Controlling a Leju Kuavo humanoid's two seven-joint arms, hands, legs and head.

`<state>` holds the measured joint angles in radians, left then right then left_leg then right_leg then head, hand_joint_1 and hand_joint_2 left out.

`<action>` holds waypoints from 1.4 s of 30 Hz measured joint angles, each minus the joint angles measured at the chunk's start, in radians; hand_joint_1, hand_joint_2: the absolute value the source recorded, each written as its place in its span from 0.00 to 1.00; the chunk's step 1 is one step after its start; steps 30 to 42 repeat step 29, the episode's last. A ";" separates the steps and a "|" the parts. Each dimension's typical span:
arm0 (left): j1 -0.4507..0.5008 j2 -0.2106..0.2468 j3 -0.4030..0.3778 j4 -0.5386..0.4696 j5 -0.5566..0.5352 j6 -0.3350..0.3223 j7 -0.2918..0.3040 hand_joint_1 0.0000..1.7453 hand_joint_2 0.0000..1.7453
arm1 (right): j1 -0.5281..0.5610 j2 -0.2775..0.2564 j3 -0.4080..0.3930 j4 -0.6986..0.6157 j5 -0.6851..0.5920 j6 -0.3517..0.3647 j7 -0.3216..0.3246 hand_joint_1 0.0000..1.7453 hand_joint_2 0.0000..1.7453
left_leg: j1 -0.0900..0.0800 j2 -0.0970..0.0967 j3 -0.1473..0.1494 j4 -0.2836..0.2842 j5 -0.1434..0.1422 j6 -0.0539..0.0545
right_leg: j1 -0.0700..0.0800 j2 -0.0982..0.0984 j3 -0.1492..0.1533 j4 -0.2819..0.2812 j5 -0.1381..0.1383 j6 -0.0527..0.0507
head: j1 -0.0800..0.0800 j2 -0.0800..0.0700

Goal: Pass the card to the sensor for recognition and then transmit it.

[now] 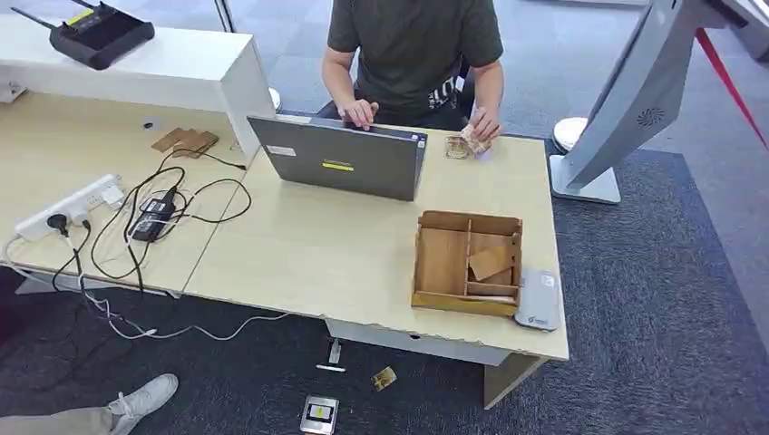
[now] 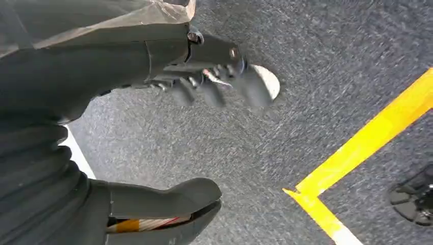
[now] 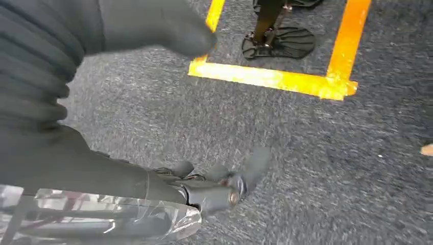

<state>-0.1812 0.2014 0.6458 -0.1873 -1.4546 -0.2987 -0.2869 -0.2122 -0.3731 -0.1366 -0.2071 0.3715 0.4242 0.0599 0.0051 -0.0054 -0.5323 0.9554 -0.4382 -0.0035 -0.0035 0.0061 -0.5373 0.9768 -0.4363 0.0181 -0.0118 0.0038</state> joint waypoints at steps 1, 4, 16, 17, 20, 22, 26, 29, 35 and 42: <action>0.000 0.001 0.000 0.000 0.002 0.000 -0.003 1.00 1.00 | -0.003 0.001 0.000 0.000 -0.003 -0.004 0.000 1.00 1.00 | 0.000 0.000 0.000 0.000 0.000 0.000 | 0.000 0.000 0.000 0.000 0.000 0.000 | 0.000 0.000; -0.010 0.003 0.000 0.000 0.002 0.004 -0.028 1.00 1.00 | -0.011 0.003 0.000 0.000 -0.005 -0.015 0.008 1.00 1.00 | 0.000 0.000 0.001 0.000 0.000 0.000 | 0.000 0.000 -0.001 0.000 0.000 0.000 | 0.000 0.000; -0.112 0.034 -0.219 -0.016 0.007 -0.149 -0.271 0.00 1.00 | 0.009 0.025 -0.010 0.003 -0.056 -0.012 0.043 0.00 1.00 | 0.000 0.000 0.001 0.000 0.000 -0.001 | 0.000 0.001 -0.001 0.000 0.001 -0.001 | 0.000 0.000; -0.114 0.038 -0.233 -0.016 0.029 -0.150 -0.260 0.00 1.00 | 0.012 0.028 -0.010 0.004 -0.058 -0.011 0.045 0.00 1.00 | 0.001 0.001 0.001 0.000 0.000 -0.001 | 0.001 0.001 -0.001 0.000 0.000 -0.001 | -0.001 0.000; -0.114 0.048 -0.246 -0.016 0.100 -0.132 -0.236 0.00 1.00 | 0.022 0.034 -0.012 0.005 -0.061 -0.035 0.068 0.00 1.00 | 0.000 0.000 0.000 0.000 0.000 -0.001 | 0.000 0.001 0.000 0.000 0.000 -0.001 | 0.000 0.000; -0.110 0.052 -0.247 -0.016 0.132 -0.130 -0.231 0.00 1.00 | 0.027 0.037 -0.016 0.005 -0.065 -0.057 0.085 0.00 1.00 | 0.000 0.000 0.000 0.000 0.000 -0.001 | 0.000 0.001 0.000 0.000 0.000 -0.001 | 0.000 0.000; -0.110 0.052 -0.248 -0.016 0.165 -0.161 -0.201 0.00 1.00 | 0.018 0.038 -0.026 0.005 -0.073 -0.073 0.117 0.00 1.00 | 0.000 0.001 0.001 0.000 0.000 -0.001 | 0.000 0.001 0.000 0.000 0.000 0.000 | 0.000 0.000; -0.110 0.052 -0.248 -0.016 0.180 -0.175 -0.165 0.00 1.00 | 0.014 0.037 -0.034 0.005 -0.079 -0.077 0.124 0.00 1.00 | 0.000 0.001 0.001 0.000 0.000 -0.001 | 0.000 0.001 0.000 0.000 0.000 0.000 | 0.000 0.000; -0.110 0.052 -0.248 -0.016 0.180 -0.175 -0.165 0.00 1.00 | 0.014 0.037 -0.034 0.005 -0.079 -0.077 0.124 0.00 1.00 | 0.000 0.001 0.001 0.000 0.000 -0.001 | 0.000 0.001 0.000 0.000 0.000 0.000 | 0.000 0.000; -0.110 0.052 -0.248 -0.016 0.180 -0.175 -0.165 0.00 1.00 | 0.014 0.037 -0.034 0.005 -0.079 -0.077 0.124 0.00 1.00 | 0.000 0.001 0.001 0.000 0.000 -0.001 | 0.000 0.001 0.000 0.000 0.000 0.000 | 0.000 0.000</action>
